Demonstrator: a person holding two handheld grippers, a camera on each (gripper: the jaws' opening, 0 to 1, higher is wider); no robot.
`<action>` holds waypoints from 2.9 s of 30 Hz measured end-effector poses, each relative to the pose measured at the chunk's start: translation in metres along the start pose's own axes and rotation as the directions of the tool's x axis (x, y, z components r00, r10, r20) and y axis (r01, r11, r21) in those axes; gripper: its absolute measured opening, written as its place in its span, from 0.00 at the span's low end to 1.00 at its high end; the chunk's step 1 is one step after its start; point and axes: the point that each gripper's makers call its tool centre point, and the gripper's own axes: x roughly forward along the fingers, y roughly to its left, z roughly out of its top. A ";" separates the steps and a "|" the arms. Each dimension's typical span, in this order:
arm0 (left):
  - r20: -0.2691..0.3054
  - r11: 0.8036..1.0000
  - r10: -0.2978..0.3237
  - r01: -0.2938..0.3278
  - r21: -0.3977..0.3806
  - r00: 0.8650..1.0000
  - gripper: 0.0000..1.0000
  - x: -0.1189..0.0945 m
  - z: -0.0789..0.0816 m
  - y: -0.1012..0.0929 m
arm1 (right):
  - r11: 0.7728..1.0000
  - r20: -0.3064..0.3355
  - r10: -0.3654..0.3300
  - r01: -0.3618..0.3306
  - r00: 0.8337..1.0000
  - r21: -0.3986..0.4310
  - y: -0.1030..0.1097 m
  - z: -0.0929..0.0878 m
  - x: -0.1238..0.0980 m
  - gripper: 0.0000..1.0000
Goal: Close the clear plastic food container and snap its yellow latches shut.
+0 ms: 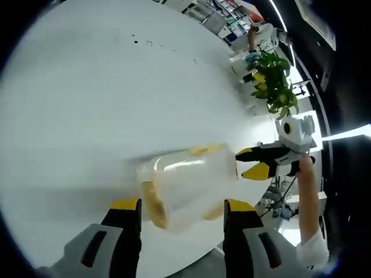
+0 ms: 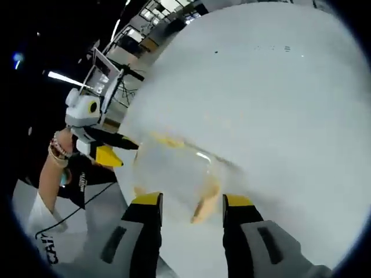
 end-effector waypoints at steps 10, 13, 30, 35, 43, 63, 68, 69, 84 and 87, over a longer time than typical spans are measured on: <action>-0.043 1.000 0.016 -0.017 -0.004 0.999 0.45 0.005 -0.005 0.004 | 0.999 -0.079 -0.023 0.026 0.997 0.039 -0.005 -0.004 0.008 0.22; -0.042 0.999 0.049 -0.049 -0.007 0.998 0.39 0.005 -0.004 0.011 | 0.999 -0.081 -0.022 0.026 0.996 0.043 -0.006 -0.003 0.007 0.21; -0.066 0.987 0.153 -0.150 0.049 0.986 0.23 0.010 -0.008 0.021 | 0.998 -0.084 -0.053 0.056 0.995 0.028 -0.007 -0.003 0.007 0.19; -0.073 0.987 0.162 -0.161 0.017 0.984 0.22 0.011 -0.010 0.021 | 0.997 -0.089 -0.066 0.068 0.994 0.019 -0.006 -0.003 0.008 0.18; -0.086 0.990 0.142 -0.142 0.005 0.986 0.20 0.012 -0.009 0.018 | 0.997 -0.088 -0.066 0.070 0.994 0.035 -0.005 -0.006 0.007 0.17; -0.043 0.993 0.119 -0.120 -0.004 0.992 0.21 0.013 -0.007 0.021 | 0.986 -0.107 -0.001 0.019 0.994 0.164 -0.005 -0.006 0.008 0.14; -0.037 0.990 0.136 -0.135 0.031 0.990 0.24 0.015 -0.008 0.016 | 0.972 -0.042 0.064 -0.053 0.997 0.230 -0.004 0.003 0.010 0.11; -0.036 0.990 0.141 -0.140 0.031 0.989 0.24 0.014 -0.007 0.015 | 0.973 -0.065 0.068 -0.051 0.996 0.227 -0.010 0.000 0.003 0.11; 0.208 0.926 0.155 -0.215 0.311 0.966 0.36 0.009 0.006 0.015 | 0.985 -0.034 -0.140 0.136 0.990 -0.103 -0.017 0.000 -0.006 0.29; 0.333 0.774 0.221 -0.372 0.512 0.917 0.42 0.002 0.022 0.010 | 0.916 0.010 -0.300 0.291 0.954 -0.275 -0.033 0.009 -0.014 0.54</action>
